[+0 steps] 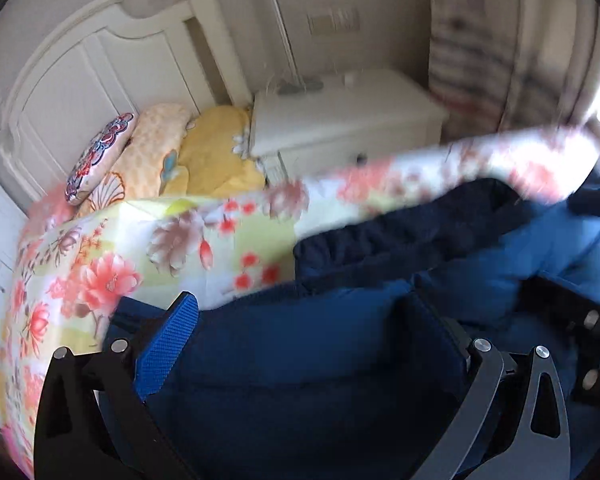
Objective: Fold large clothes
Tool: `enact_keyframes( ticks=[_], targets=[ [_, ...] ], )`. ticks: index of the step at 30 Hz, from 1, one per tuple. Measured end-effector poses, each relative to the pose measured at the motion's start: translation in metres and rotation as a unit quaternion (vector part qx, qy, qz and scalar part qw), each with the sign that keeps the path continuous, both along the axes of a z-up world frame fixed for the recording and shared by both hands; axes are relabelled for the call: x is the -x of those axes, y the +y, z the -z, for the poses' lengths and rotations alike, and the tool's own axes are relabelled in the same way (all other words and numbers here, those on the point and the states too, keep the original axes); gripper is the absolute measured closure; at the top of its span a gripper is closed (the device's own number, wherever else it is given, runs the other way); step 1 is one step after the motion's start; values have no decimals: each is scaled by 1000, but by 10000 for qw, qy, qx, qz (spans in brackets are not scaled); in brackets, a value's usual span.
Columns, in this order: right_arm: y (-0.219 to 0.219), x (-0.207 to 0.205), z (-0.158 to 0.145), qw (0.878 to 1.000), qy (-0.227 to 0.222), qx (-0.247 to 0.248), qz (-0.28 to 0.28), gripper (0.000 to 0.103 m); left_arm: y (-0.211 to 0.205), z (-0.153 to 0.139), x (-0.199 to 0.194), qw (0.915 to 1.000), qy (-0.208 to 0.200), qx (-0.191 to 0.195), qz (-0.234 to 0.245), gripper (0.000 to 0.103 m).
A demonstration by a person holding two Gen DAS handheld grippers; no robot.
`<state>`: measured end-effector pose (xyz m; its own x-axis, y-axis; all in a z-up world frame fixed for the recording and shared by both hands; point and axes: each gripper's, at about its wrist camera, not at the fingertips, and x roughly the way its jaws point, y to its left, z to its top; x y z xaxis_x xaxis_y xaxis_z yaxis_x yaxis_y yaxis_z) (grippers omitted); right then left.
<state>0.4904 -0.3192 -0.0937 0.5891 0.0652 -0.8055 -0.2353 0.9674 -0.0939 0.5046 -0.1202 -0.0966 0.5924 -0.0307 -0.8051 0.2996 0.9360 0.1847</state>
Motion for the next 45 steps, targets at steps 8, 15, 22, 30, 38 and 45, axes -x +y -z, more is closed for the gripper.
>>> enact_keyframes(
  ticks=[8, 15, 22, 30, 38, 45],
  targets=[
    [-16, -9, 23, 9980, 65, -627, 109, 28, 17, 18, -7, 9960, 209, 858, -167, 4],
    [-15, -7, 25, 9974, 10, -702, 135, 27, 14, 19, -8, 9958, 132, 893, -168, 4],
    [-12, -6, 25, 9975, 14, -676, 184, 27, 14, 19, -6, 9959, 55, 889, -179, 4],
    [-1, 2, 0, 9963, 78, 842, 164, 25, 16, 18, -4, 9962, 26, 851, -177, 4],
    [-129, 31, 18, 9798, -254, -1429, 1378, 30, 21, 18, -6, 9940, 112, 1076, -162, 4],
    [-132, 25, 24, 9770, -150, -1664, 1328, 29, 8, 10, -1, 9984, 31, 543, -174, 4]
  ],
)
